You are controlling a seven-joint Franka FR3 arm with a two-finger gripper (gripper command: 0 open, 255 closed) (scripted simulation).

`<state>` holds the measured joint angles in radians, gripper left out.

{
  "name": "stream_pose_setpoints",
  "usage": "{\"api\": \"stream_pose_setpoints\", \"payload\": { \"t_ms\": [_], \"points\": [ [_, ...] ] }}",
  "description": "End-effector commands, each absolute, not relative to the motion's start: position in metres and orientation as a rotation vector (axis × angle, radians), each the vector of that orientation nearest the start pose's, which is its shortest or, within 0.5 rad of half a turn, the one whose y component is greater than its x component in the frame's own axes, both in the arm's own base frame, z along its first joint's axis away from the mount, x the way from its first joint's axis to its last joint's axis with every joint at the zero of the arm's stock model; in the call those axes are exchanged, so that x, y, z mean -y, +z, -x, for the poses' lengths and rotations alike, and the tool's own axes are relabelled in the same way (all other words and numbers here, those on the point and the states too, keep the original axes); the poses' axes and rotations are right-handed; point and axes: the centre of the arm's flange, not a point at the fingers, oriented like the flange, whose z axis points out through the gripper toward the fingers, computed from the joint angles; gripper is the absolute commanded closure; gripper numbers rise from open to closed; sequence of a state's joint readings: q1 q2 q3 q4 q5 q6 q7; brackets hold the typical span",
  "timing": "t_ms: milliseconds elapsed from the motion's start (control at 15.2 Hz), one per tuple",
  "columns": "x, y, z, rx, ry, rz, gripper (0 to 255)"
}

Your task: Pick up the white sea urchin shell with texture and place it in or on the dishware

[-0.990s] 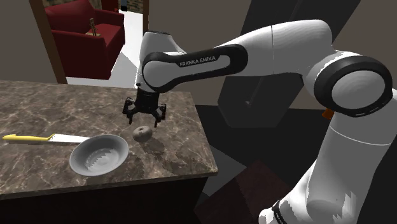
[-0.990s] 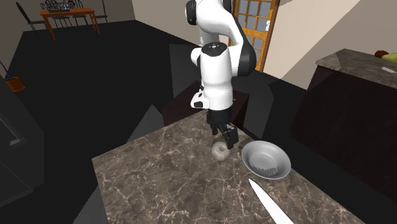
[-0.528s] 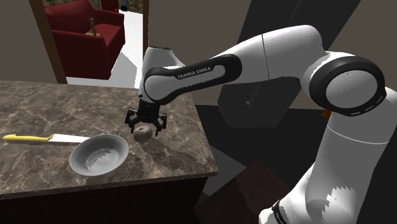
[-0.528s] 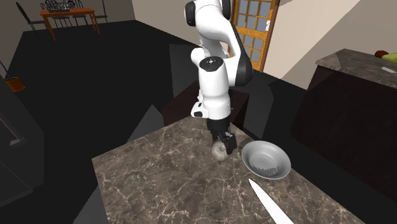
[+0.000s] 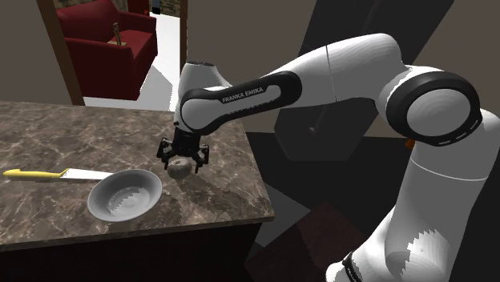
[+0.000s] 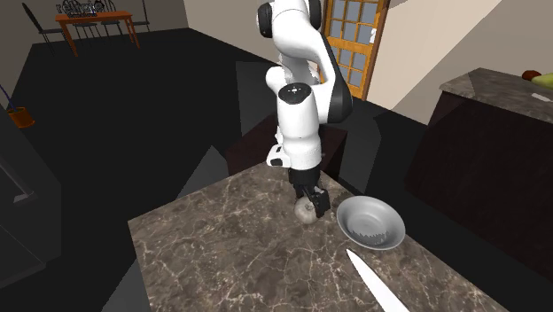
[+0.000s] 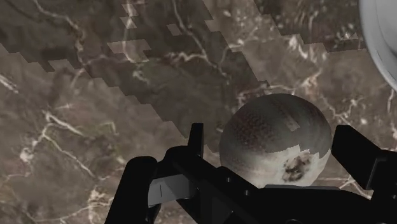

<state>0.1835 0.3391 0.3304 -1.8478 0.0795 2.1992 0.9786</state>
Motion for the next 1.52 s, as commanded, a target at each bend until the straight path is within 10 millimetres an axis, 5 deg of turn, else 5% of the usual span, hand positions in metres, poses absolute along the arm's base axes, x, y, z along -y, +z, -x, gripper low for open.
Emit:
{"api": "stream_pose_setpoints", "payload": {
  "t_ms": [0, 66, 660, 1452],
  "points": [
    [-0.302, 0.354, -0.556, -0.784, 0.146, 2.888, 0],
    [-0.302, 0.354, -0.556, -0.784, 0.146, 2.888, 255],
    [-0.302, 0.354, -0.556, -0.784, 0.146, 2.888, 255],
    [-0.302, 0.417, -0.556, -0.784, 0.146, 2.888, 255]
  ]
}}
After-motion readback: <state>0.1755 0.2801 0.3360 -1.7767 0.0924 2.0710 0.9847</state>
